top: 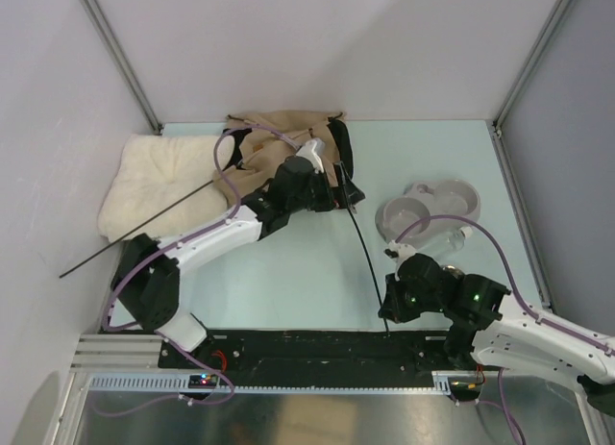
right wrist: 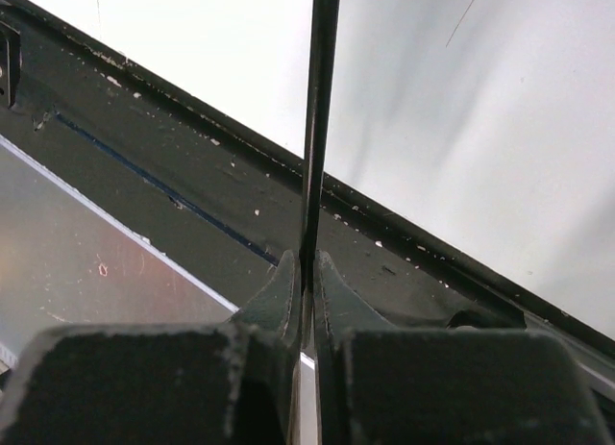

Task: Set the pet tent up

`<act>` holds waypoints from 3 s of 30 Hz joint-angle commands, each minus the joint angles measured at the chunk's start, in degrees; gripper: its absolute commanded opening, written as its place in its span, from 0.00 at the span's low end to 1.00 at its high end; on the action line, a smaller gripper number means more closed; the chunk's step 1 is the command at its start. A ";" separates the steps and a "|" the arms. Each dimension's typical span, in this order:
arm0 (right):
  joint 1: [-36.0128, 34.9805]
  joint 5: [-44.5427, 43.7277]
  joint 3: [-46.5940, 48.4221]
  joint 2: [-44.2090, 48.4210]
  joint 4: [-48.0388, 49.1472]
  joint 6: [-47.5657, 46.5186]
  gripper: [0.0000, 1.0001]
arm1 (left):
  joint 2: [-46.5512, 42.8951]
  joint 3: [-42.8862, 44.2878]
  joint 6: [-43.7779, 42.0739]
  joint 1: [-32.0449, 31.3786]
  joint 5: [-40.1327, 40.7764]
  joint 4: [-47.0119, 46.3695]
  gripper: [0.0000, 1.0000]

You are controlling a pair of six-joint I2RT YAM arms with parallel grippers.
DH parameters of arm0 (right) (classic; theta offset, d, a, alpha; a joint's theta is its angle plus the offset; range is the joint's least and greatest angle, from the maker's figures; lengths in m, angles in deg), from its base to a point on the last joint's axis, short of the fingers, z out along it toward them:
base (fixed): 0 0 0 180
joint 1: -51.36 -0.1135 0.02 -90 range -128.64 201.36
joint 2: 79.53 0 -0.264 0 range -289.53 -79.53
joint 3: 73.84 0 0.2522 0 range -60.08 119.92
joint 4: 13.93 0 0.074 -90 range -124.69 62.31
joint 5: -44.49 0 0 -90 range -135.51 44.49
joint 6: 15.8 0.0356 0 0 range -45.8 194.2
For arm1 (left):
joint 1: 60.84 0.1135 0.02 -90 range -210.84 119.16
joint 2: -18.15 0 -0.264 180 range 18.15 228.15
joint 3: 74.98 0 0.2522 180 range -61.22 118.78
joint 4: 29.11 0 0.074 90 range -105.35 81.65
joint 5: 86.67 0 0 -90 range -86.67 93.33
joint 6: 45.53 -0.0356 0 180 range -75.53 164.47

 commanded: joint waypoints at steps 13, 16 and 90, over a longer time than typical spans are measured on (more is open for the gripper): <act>4.06 -2.08 10.65 0.38 9.09 -2.37 0.00 | -23.55 -13.11 -8.32 0.05 16.87 -0.90 1.00; 5.78 -0.02 11.98 0.24 9.85 -1.88 0.00 | -27.01 -15.94 -8.77 0.13 18.40 -0.94 1.00; 12.20 5.65 22.65 -3.84 25.59 24.84 0.00 | 17.98 -2.26 1.19 -6.77 36.02 -43.36 0.76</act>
